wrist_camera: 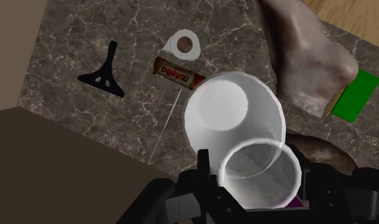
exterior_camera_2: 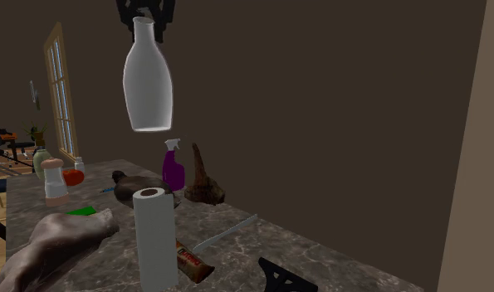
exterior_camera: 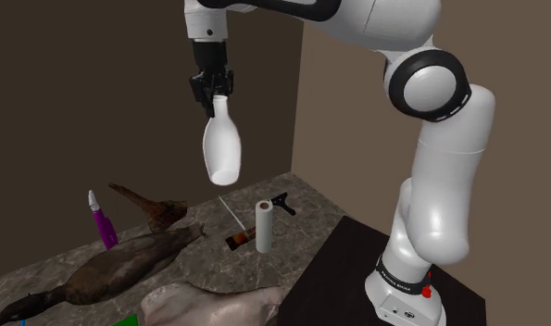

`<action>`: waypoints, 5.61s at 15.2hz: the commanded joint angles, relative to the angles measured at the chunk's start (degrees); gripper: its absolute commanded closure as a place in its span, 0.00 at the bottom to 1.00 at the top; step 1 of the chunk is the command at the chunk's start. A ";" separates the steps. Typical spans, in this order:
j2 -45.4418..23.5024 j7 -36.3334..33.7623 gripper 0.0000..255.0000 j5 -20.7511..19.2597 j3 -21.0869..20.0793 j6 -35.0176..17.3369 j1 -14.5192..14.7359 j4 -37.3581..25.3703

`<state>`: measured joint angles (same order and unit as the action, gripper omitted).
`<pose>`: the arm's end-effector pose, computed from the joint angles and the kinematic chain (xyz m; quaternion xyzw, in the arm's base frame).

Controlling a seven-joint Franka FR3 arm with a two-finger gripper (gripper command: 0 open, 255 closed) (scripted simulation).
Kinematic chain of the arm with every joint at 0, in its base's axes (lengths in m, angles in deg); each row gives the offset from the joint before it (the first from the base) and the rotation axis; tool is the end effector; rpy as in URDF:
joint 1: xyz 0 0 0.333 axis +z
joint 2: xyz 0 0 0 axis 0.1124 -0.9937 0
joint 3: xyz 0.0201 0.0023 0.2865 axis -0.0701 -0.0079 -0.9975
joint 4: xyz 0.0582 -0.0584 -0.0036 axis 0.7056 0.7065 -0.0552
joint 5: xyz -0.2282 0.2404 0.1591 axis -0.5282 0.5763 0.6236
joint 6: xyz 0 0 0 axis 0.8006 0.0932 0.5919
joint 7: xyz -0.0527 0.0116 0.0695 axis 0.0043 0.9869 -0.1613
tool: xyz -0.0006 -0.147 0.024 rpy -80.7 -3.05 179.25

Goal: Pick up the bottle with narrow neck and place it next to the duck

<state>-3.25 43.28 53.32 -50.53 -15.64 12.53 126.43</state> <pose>0.5125 0.1677 0.5999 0.9950 0.0982 -0.0167 0.0043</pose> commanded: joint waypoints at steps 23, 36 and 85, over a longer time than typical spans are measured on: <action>-2.06 -12.45 1.00 -0.37 -4.93 -11.64 7.48 9.53; -0.75 -12.36 1.00 -0.28 -4.88 -22.15 7.38 21.34; -3.97 -12.45 0.00 -0.53 -4.82 -38.24 7.38 34.22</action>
<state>-7.88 30.92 52.74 -55.29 -55.20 19.85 161.23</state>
